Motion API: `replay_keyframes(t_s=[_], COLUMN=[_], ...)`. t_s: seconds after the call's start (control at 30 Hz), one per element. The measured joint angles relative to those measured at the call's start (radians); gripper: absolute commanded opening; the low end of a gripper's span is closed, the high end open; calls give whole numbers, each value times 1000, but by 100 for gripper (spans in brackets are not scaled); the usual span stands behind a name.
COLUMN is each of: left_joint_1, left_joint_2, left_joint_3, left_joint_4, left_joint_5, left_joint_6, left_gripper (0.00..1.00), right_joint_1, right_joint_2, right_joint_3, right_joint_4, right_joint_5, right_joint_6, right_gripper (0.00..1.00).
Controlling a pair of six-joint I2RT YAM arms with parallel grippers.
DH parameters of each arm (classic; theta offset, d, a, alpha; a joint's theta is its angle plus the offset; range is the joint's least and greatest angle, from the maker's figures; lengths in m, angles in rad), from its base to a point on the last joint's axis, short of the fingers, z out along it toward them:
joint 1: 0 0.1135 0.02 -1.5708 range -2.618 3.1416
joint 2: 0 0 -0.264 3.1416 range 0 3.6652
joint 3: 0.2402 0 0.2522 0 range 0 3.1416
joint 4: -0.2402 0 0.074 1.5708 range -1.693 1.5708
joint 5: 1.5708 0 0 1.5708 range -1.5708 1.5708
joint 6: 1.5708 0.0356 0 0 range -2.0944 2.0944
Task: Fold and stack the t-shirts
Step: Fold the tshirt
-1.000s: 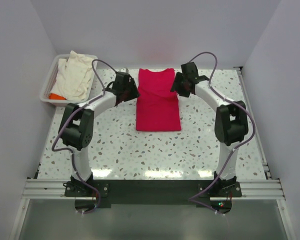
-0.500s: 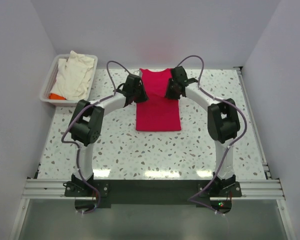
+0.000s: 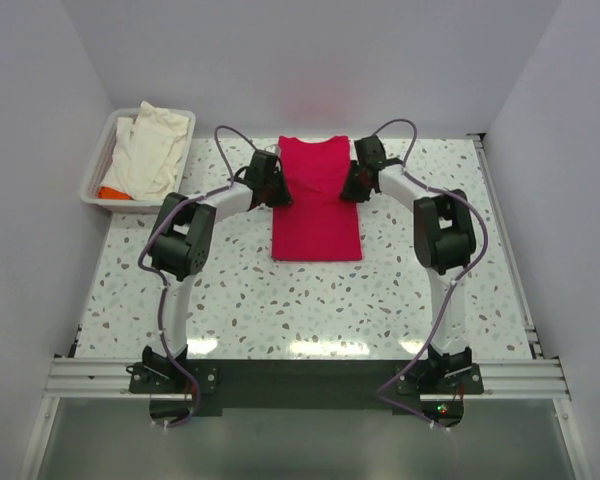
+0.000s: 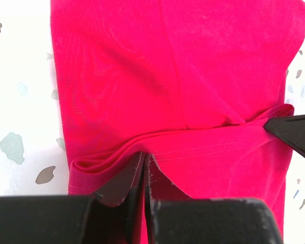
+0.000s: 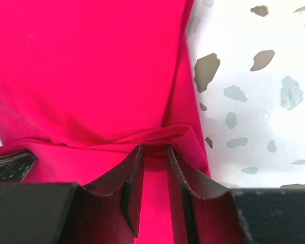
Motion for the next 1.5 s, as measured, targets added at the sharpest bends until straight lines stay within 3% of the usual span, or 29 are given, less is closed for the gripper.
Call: replay_keyframes(t_s=[0.23,0.37,0.57,0.7,1.0,1.33,1.5], left_joint_1=[2,6,15,14,-12,-115,-116], left_joint_2=[0,0,-19,-89,-476,-516,-542], left_joint_3=[2,23,60,42,-374,-712,-774], left_joint_4=[-2,-24,-40,-50,21,114,168], left_joint_5=[4,12,24,30,15,-16,-29], left_joint_6=[1,8,27,22,-70,-188,-217], left_gripper=[9,18,35,36,28,21,21], right_joint_1=[-46,-87,-111,-92,49,112,109], right_joint_2=[0,0,-57,-203,-553,-555,-555], right_joint_3=[0,0,-18,-111,-479,-714,-760], right_joint_4=[-6,-8,-31,-36,-16,31,36], right_joint_5=[-81,-112,-116,-90,-13,0,27], right_joint_6=[21,26,21,19,74,133,151], right_gripper=[31,40,40,39,33,28,28])
